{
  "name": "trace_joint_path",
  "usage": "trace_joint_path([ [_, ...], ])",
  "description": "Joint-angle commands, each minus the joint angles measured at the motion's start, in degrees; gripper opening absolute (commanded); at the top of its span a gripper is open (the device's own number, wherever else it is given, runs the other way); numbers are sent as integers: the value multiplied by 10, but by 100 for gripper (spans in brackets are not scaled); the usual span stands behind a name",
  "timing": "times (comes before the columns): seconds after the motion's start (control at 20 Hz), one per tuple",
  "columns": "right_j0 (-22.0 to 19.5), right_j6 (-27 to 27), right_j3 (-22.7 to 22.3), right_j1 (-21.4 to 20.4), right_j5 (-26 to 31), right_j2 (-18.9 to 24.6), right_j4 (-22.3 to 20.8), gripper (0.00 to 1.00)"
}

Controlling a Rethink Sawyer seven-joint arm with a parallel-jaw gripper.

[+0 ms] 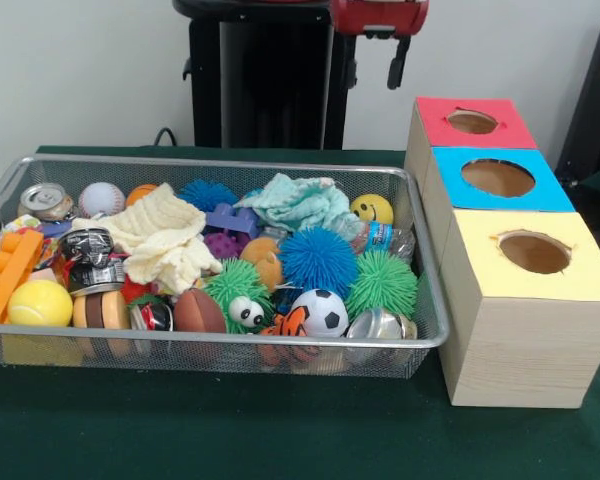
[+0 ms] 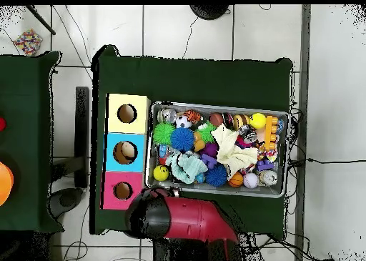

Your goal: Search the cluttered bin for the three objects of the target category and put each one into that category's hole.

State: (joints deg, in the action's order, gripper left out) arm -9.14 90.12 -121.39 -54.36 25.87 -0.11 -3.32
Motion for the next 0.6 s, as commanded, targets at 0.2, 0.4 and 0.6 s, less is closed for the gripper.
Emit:
trace_joint_path([
  [0.2,-28,73,29,20,-54,18,-3,100],
  [0.4,-48,51,41,8,-57,27,-9,100],
  [0.6,-76,29,60,17,-74,53,-15,100],
])
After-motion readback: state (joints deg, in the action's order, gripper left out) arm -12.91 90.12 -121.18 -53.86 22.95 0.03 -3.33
